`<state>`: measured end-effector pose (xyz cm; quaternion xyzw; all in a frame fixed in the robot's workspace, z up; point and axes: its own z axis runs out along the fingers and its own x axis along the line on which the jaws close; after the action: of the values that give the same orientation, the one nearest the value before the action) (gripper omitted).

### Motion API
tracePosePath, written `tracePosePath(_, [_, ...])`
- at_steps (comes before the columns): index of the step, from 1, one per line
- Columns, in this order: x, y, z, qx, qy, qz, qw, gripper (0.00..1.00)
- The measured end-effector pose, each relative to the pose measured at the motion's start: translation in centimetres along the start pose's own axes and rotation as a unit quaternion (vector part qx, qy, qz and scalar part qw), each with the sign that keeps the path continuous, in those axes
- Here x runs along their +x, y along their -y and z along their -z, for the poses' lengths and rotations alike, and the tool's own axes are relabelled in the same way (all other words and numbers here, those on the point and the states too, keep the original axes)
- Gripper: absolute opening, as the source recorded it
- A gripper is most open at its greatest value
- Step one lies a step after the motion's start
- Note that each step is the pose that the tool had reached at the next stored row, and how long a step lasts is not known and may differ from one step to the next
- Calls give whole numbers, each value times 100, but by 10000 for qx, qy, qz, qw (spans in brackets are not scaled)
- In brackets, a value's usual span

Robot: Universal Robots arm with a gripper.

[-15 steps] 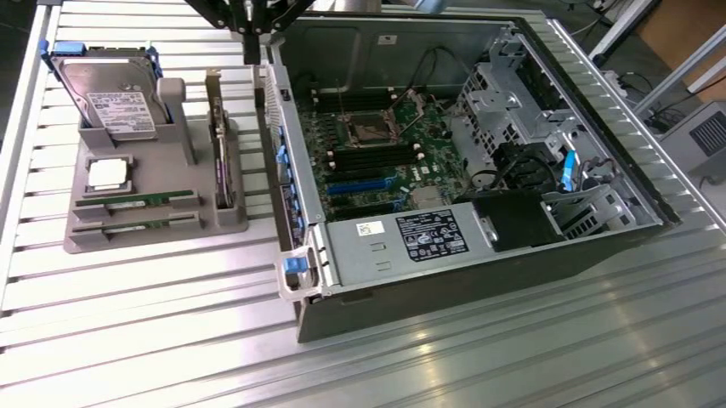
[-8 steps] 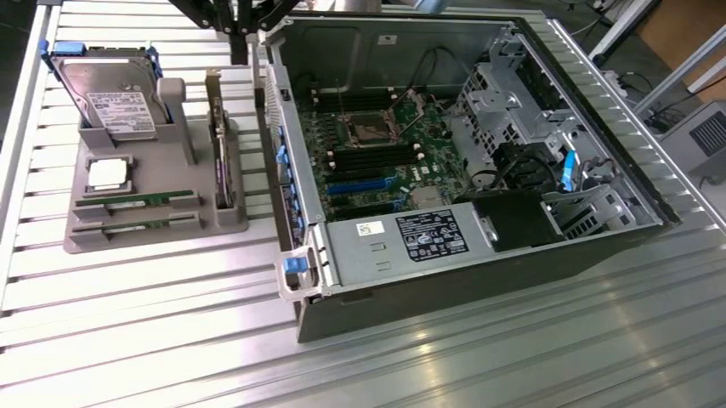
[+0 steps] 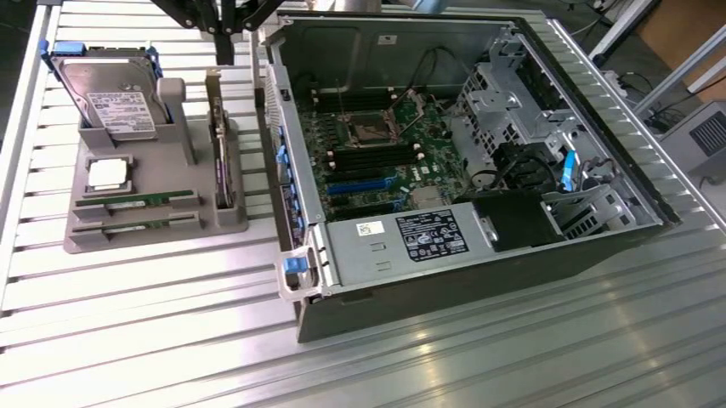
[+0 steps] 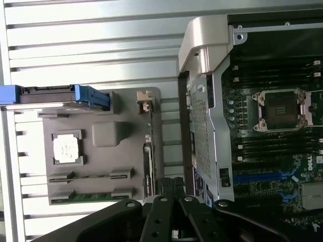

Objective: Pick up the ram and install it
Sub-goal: 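Reach for the ram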

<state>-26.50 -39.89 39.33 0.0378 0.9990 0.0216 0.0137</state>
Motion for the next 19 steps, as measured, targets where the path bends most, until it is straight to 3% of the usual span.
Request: tracePosePath(19, [256,19,8,0,2,0,10000,11])
